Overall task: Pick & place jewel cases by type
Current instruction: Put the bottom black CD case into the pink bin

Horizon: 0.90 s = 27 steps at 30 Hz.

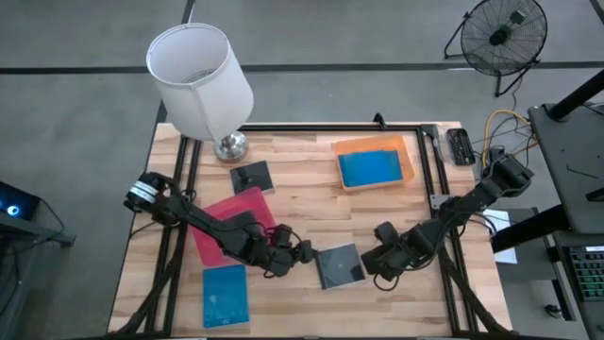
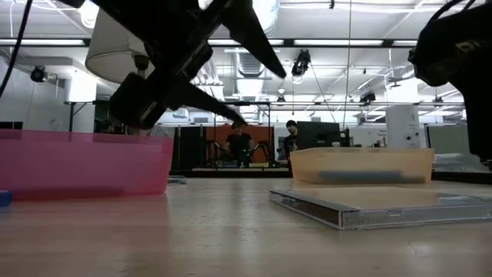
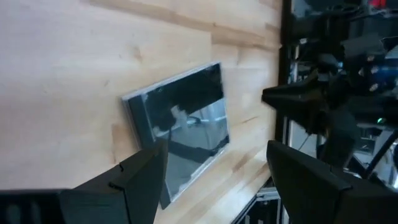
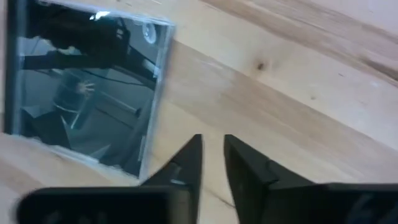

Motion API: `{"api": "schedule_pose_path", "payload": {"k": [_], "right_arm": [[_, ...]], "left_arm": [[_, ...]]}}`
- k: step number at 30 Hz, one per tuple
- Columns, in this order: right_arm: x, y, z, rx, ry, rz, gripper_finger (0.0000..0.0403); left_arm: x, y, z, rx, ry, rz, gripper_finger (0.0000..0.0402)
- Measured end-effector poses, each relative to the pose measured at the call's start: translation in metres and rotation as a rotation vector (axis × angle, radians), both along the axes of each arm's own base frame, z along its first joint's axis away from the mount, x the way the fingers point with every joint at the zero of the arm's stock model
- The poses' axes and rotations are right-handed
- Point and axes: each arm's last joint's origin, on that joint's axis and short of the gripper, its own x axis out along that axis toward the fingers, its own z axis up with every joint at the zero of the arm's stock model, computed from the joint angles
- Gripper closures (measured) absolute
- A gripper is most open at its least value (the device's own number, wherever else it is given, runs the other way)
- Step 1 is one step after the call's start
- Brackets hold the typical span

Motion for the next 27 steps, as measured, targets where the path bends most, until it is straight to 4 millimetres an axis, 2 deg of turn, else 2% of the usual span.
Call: {"api": "schedule_pose_path", "payload": {"k": [3, 5, 13, 22, 27], "right_arm": [[-0.001, -0.001, -0.004, -0.001, 0.000, 0.007, 0.0383], [-0.001, -0.001, -0.004, -0.007, 0.001, 0.025, 0.0391], [-0.006, -0.004, -0.011, -0.028, 0.025, 0.079, 0.0394], [-0.004, -0.003, -0.027, 0.042, -0.076, 0.060, 0.0394], [-0.006, -0.005, -0.035, 0.070, -0.104, 0.030, 0.0394]], "left_arm": [[0.002, -0.005, -0.013, -0.045, 0.027, -0.005, 0.0145], [0.004, -0.011, -0.021, -0.078, 0.019, 0.004, 0.0145], [0.014, -0.025, -0.045, -0.150, -0.053, 0.046, 0.0145], [0.025, -0.034, -0.048, -0.153, -0.045, 0.054, 0.0145], [0.025, -0.037, -0.056, -0.143, 0.015, 0.047, 0.0145]]}}
